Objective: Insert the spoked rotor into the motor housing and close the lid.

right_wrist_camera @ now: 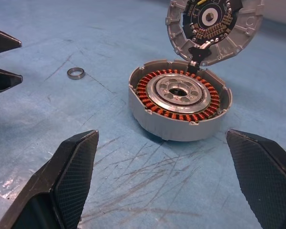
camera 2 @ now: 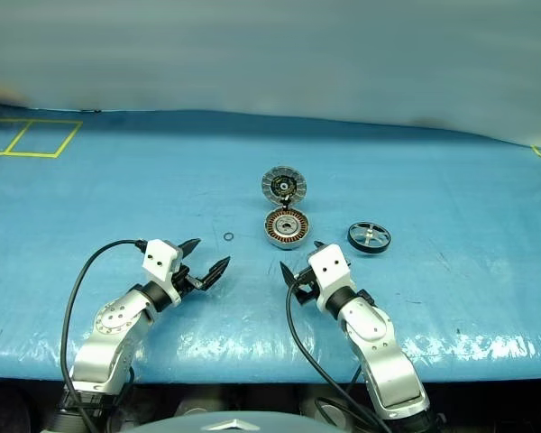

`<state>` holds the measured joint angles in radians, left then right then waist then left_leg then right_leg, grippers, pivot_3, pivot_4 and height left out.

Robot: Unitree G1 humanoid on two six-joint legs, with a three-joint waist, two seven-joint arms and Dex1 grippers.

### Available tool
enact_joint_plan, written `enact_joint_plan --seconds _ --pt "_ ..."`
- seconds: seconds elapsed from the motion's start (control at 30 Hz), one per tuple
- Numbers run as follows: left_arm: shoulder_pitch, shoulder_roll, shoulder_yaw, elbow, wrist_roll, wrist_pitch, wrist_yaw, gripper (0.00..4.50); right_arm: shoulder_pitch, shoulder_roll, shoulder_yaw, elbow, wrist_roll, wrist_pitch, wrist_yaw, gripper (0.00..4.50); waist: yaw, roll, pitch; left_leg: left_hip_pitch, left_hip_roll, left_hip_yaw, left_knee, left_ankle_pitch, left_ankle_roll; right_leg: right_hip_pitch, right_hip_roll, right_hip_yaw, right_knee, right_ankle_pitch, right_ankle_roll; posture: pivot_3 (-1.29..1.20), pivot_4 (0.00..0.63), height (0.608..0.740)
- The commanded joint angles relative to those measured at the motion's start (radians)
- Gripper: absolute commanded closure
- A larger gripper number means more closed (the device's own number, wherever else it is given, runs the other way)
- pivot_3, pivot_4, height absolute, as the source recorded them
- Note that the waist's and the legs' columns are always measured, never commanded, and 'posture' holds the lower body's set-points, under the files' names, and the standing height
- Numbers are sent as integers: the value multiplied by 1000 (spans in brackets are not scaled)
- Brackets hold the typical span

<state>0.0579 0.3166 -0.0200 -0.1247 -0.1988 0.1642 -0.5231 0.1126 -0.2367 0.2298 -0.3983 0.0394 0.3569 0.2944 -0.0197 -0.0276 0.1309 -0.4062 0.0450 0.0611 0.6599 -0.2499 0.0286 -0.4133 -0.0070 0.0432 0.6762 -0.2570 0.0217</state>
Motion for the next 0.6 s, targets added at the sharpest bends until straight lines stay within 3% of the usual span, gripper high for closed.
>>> enact_joint_plan --seconds 0.03,0.6 --pt "-5 1 -1 -50 2 -22 3 0 -13 6 -2 -11 -4 -27 0 15 0 0 0 0 0 0 0 0 0 0 0 0 0 0 0 0 150 740" --pt "-4 4 -3 -48 7 -22 1 0 -15 9 -4 -3 -12 -37 2 15 0 0 0 0 0 0 0 0 0 0 0 0 0 0 0 0 150 740"
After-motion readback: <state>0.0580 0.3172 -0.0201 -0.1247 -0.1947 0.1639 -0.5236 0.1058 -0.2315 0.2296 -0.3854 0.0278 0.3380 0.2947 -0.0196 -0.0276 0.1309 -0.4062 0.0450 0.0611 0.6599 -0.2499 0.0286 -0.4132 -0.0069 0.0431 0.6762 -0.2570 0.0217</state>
